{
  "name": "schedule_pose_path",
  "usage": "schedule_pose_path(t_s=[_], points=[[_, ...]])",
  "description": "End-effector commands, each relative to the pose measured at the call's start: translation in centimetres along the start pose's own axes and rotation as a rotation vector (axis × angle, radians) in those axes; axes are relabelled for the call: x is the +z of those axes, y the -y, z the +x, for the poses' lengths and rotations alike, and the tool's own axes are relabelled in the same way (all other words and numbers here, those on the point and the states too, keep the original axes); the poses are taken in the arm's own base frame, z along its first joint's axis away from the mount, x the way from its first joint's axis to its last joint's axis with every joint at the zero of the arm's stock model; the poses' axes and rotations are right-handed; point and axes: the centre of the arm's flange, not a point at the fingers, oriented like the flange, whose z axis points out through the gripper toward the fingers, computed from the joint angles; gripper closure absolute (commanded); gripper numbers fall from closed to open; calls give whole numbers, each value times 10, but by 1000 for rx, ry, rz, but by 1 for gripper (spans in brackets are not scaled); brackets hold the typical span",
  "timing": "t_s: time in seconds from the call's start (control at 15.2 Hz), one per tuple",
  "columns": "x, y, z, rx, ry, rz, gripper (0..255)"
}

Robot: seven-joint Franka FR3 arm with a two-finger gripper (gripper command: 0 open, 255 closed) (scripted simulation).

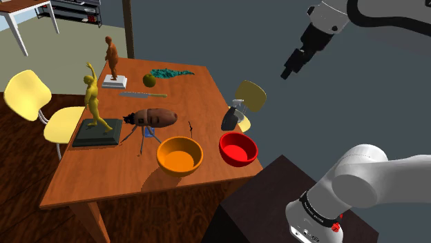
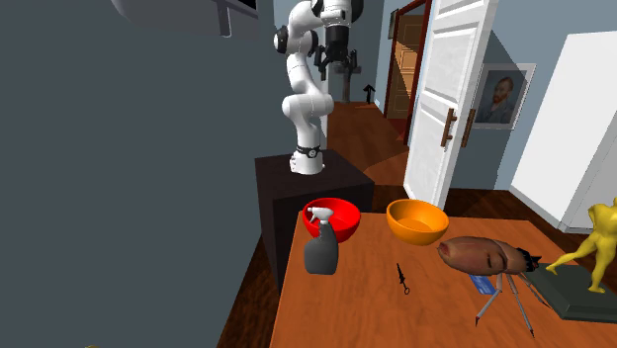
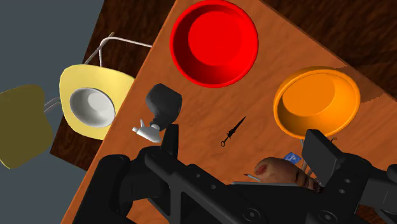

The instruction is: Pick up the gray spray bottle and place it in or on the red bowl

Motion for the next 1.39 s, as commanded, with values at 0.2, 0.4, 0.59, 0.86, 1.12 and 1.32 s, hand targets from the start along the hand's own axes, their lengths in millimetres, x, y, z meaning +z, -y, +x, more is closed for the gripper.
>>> schedule_pose_path(t_s=[0.2, 0.4, 0.59, 0.86, 1.12, 1.32], points=[[32, -29, -5, -71, -27, 34, 0], [66, -56, -8, -142, -55, 68, 0], [100, -83, -7, -213, -82, 103, 0], [147, -116, -2, -308, -119, 148, 0], [195, -147, 8, -403, -155, 194, 0], [232, -168, 18, -474, -183, 228, 0]])
